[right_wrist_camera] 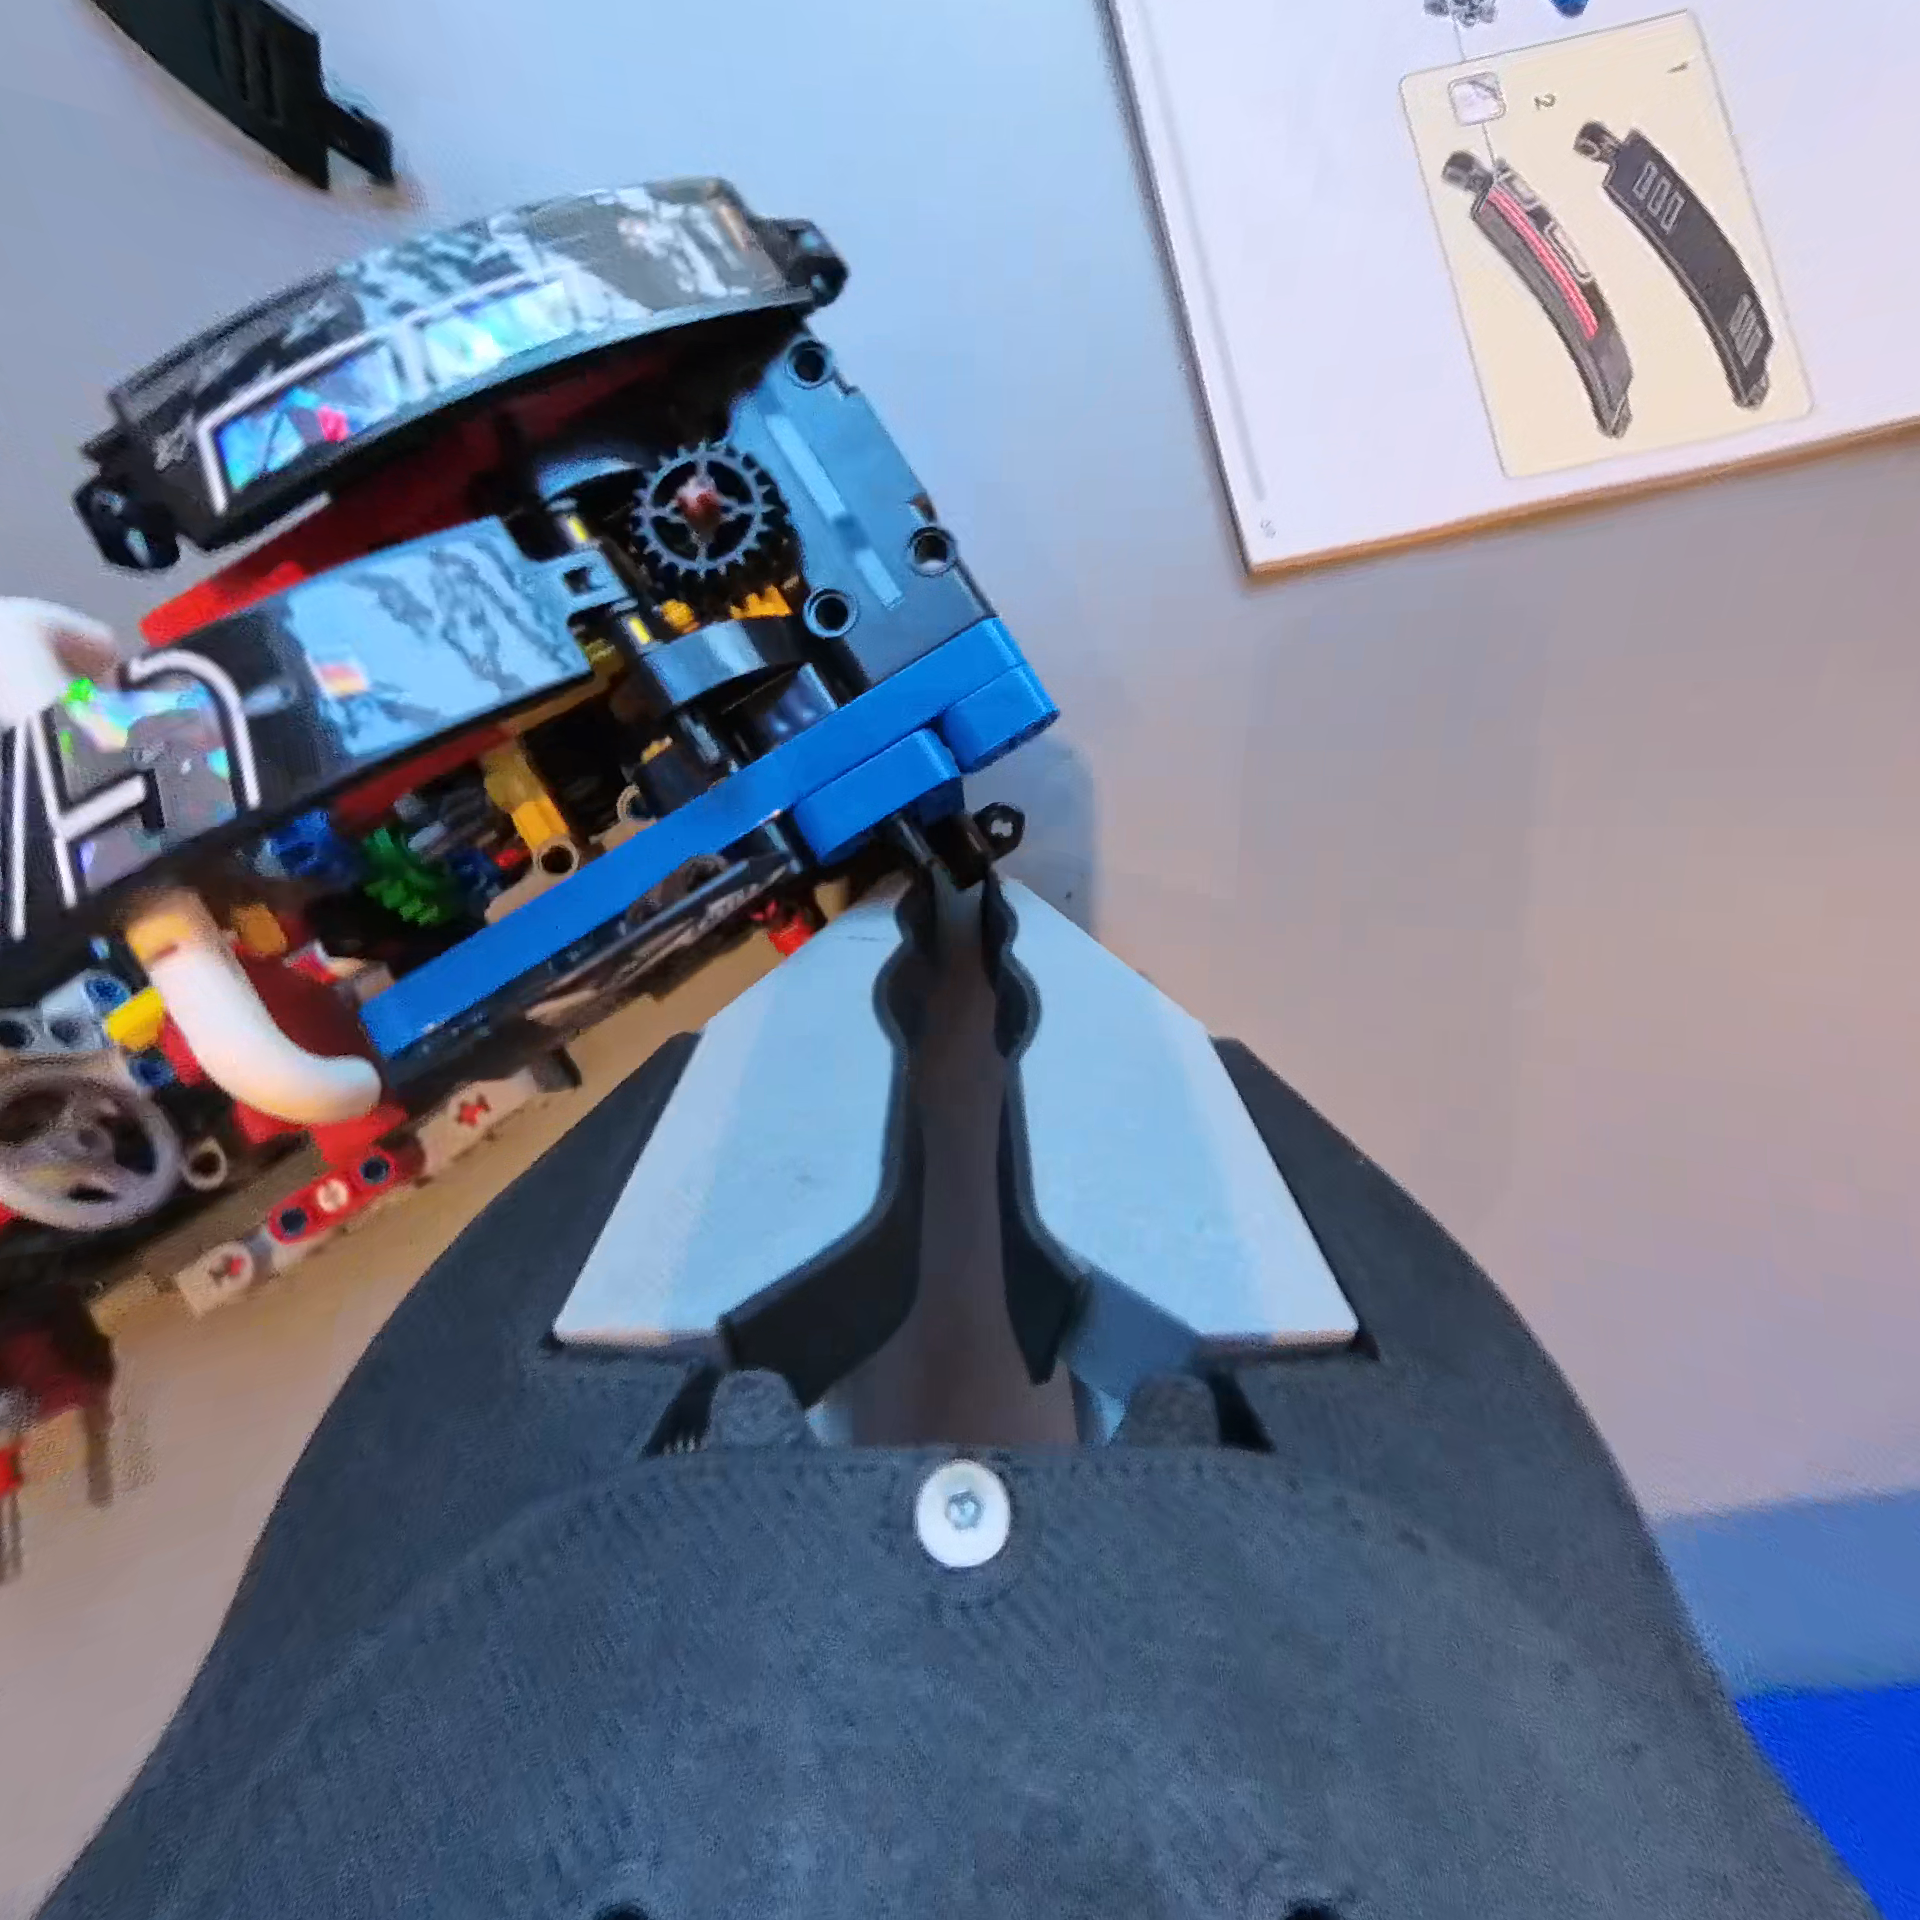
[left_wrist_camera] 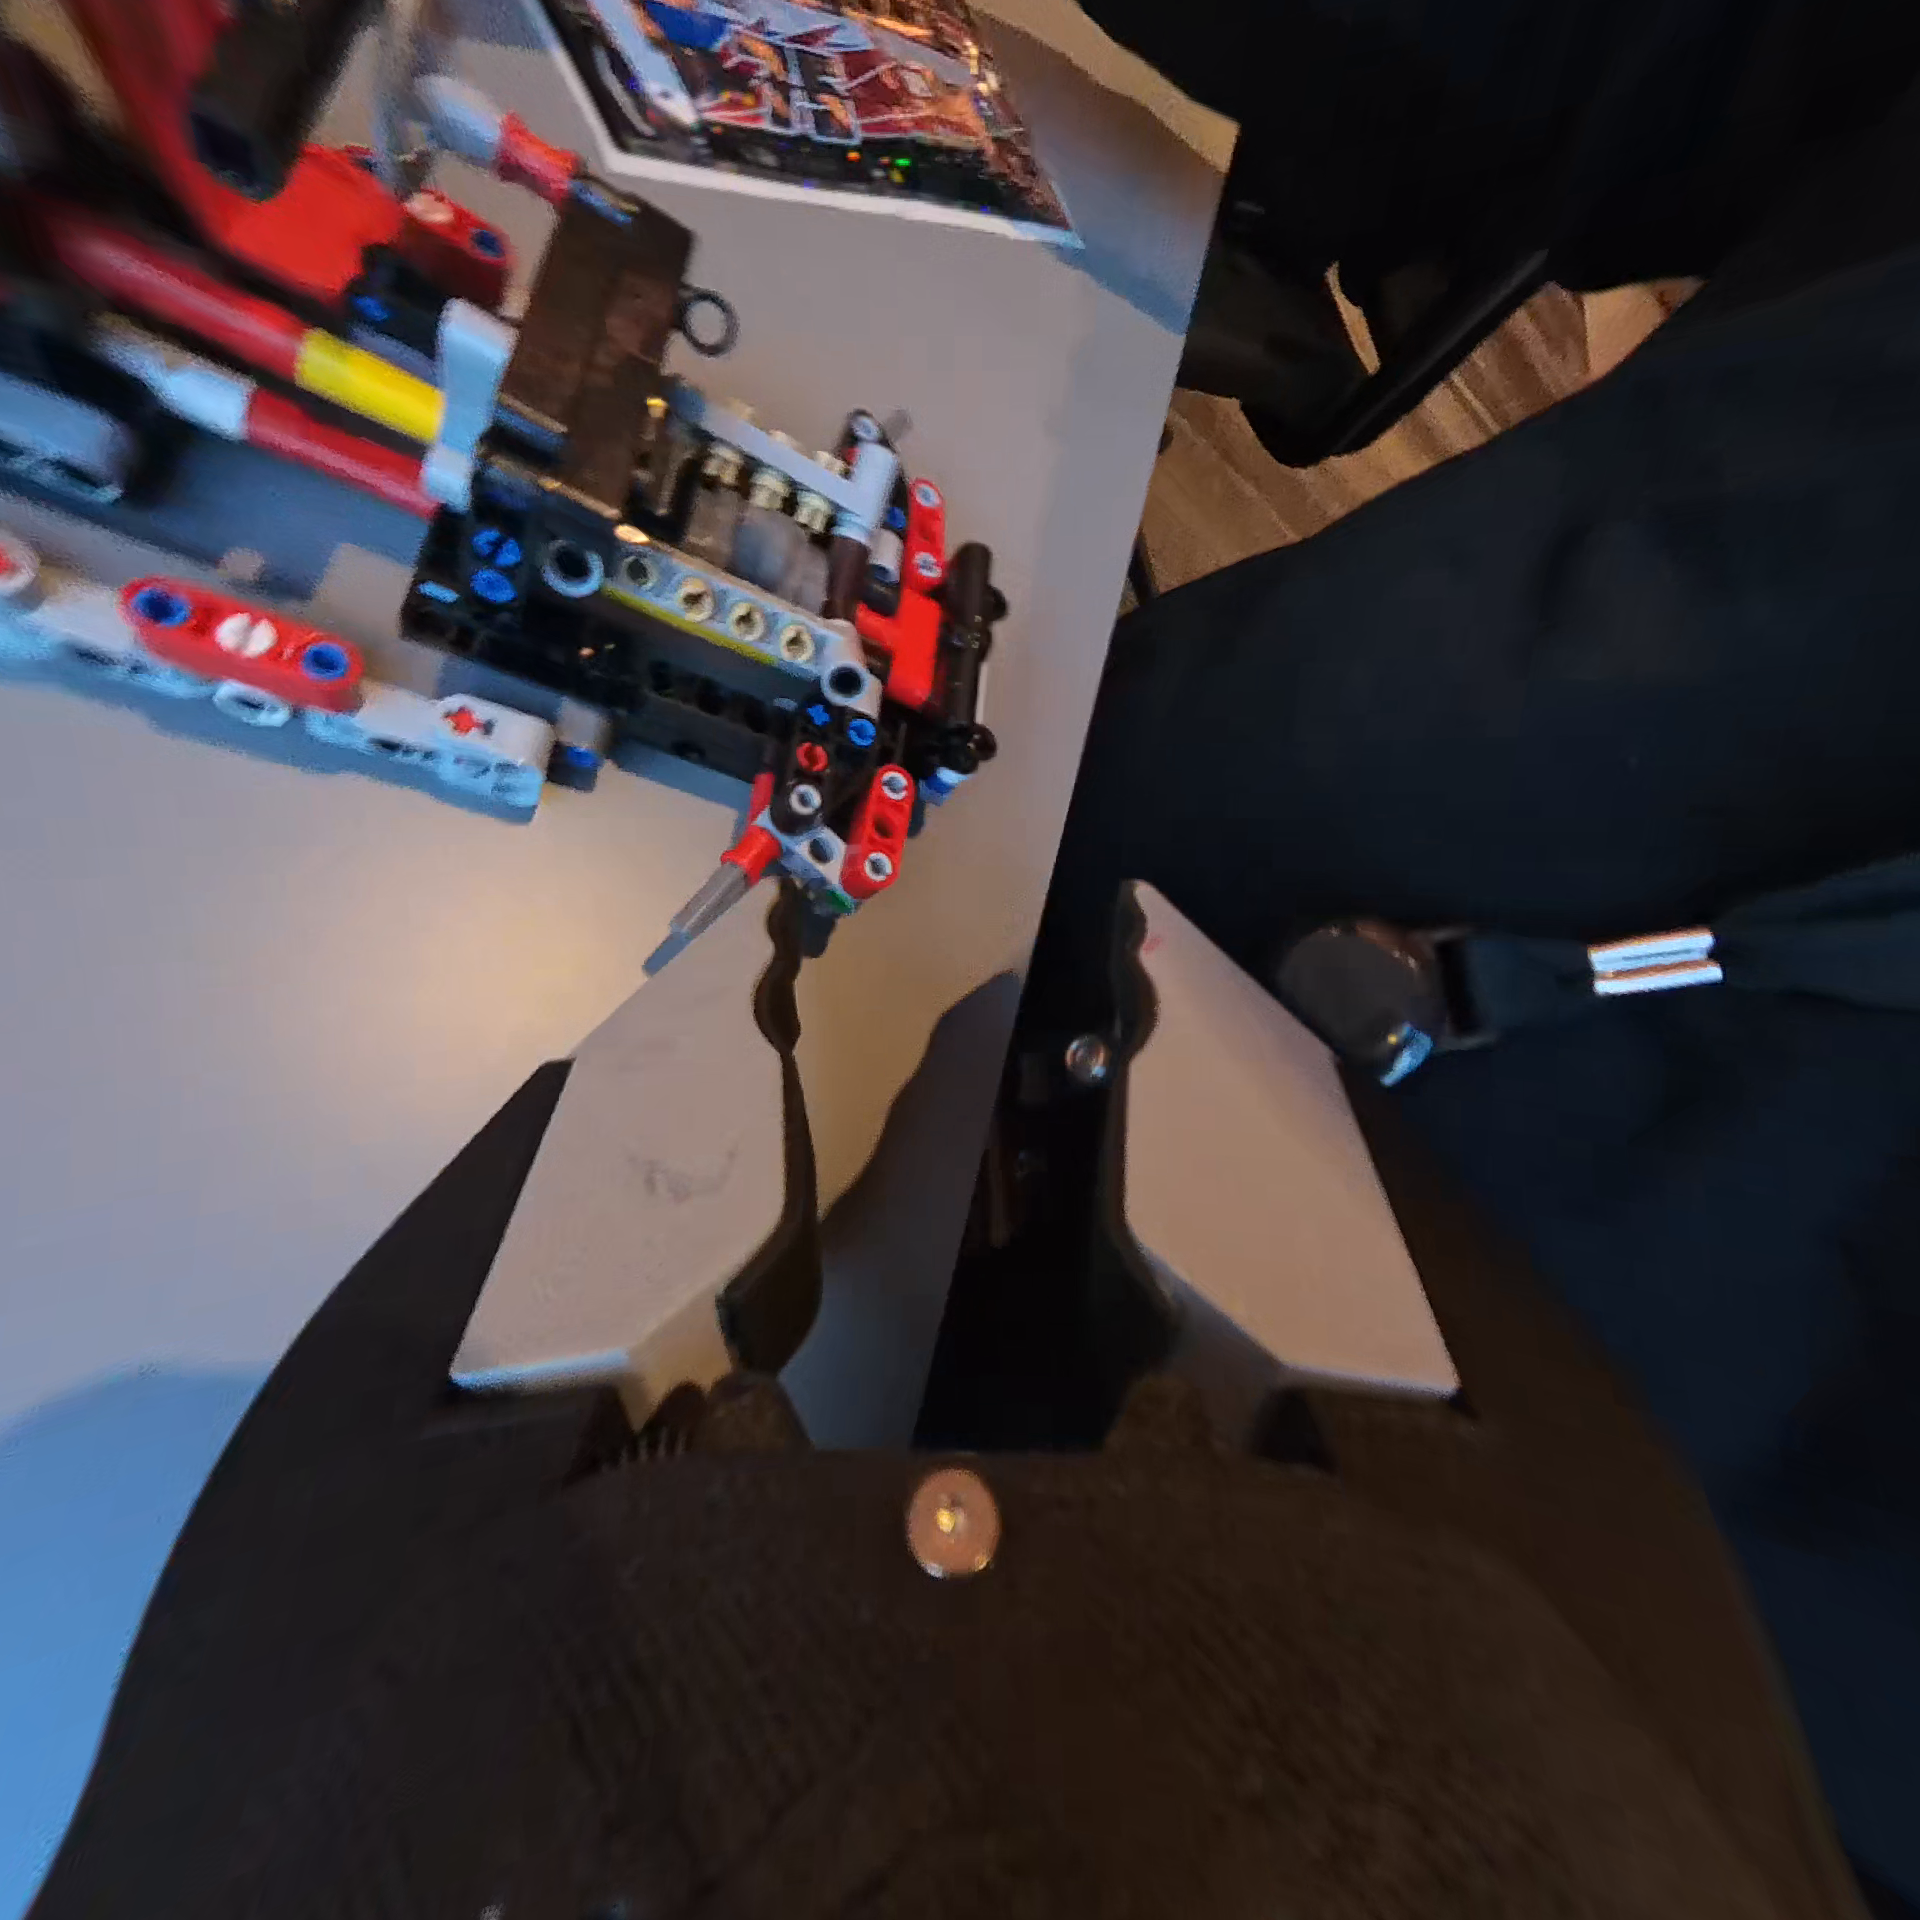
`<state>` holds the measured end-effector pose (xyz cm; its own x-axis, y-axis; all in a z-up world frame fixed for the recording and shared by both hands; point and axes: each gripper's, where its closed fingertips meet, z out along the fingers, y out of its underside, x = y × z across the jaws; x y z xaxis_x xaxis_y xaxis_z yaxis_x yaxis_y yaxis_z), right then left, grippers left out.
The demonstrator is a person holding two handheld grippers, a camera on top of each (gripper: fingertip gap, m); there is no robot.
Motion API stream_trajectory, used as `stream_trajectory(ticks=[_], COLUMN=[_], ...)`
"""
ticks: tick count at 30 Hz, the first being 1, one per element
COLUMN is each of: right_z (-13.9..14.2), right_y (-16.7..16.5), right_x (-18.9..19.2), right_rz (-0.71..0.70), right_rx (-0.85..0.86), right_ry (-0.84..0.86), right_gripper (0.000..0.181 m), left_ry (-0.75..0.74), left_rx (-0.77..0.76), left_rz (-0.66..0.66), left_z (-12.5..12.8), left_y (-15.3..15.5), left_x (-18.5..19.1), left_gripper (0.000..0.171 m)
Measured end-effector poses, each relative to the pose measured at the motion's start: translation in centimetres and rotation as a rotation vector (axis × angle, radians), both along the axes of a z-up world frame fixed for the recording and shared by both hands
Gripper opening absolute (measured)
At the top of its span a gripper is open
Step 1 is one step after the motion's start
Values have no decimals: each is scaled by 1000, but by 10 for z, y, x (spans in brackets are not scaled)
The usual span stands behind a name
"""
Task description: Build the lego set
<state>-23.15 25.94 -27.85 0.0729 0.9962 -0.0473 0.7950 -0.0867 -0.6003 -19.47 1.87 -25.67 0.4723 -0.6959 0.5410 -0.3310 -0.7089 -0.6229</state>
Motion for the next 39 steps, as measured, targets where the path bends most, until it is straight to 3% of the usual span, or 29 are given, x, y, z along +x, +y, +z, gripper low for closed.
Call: stream_trajectory(ticks=[6,18,22,26,30,34,39], right_z=[0,1,2,19,45,58,9], right_y=[6,-13,1,16,30,-13,-75], right_x=[-25,-61,-55,-22,46,117,169], right_rz=[73,286,252,181,5,-121,-179], right_rx=[24,-116,-67,2,105,29,4], right_ry=[-28,-51,-101,-103,-90,-5,-101], right_gripper=[3,3,6,12,20,25,26], left_ry=[12,-9,-21,-41,-63,22,9], left_rx=[46,84,96,119,156,202,215], left_rz=[-95,-279,-324,-344,-332,-234,-119], left_z=[1,3,8,17,30,26,37], left_y=[12,47,50,40,23,22,33], left_x=[37,103,120,116,92,47,7], left_gripper=[60,54,61,63,63,63,63])
